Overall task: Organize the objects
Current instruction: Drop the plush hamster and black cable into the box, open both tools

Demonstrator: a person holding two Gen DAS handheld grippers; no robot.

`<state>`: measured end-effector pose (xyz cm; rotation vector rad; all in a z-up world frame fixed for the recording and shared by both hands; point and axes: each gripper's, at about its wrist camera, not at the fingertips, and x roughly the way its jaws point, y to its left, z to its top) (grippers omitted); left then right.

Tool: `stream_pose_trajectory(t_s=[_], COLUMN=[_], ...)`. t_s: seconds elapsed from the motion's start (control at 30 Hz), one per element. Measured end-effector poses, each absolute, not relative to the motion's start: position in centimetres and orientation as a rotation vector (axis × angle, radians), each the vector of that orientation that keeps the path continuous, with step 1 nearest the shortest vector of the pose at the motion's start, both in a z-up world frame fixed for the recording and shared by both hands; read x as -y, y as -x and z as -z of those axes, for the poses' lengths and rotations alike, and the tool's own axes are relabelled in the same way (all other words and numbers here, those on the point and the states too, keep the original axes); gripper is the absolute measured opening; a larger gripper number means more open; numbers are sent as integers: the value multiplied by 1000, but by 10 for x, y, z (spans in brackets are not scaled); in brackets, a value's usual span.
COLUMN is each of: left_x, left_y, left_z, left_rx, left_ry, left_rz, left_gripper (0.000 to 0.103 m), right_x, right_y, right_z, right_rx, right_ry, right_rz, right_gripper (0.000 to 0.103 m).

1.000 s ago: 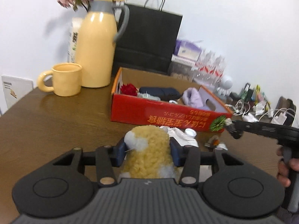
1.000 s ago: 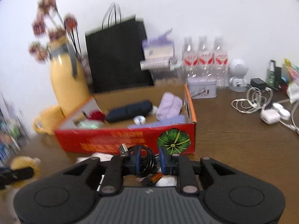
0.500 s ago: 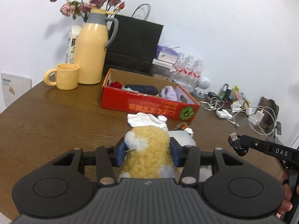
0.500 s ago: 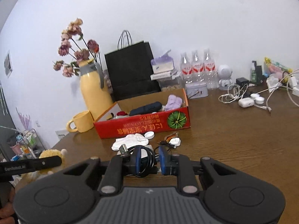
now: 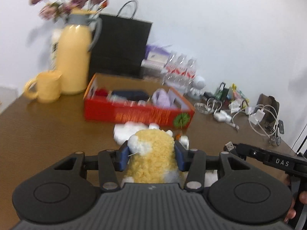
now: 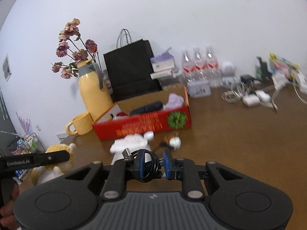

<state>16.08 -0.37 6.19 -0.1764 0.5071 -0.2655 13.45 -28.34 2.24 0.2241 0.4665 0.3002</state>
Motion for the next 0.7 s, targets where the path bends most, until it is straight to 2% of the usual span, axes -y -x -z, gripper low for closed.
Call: stream_pose_trajectory(t_s=[0.13, 0.23, 0.4, 0.47, 0.57, 0.63, 0.67, 0.7], left_x=[13, 27, 70, 81, 80, 75, 70, 63], left_y=[-247, -325, -451, -481, -497, -486, -478, -470], left_z=[-100, -113, -68, -38, -6, -6, -9, -13], left_rx=[-468, -519, -742, -824, -895, -847, -815, -794], left_ry=[155, 174, 133, 102, 136, 141, 145, 154], left_rz=[279, 274, 197, 160, 135, 192, 226, 240], left_gripper=[48, 48, 50, 58, 63, 75, 86, 90], right_x=[281, 268, 248, 238, 222, 211, 208, 205], right_y=[-194, -260, -390, -433, -481, -506, -511, -517], right_z=[-60, -88, -97, -85, -54, -28, -16, -6], right_rx=[-372, -346, -470, -539, -638, -701, -720, -728], right_ry=[-149, -98, -78, -69, -38, -19, -18, -16], right_rz=[-319, -307, -326, -312, -303, -300, -302, -304], right_gripper=[19, 19, 19, 19, 19, 22, 22, 30])
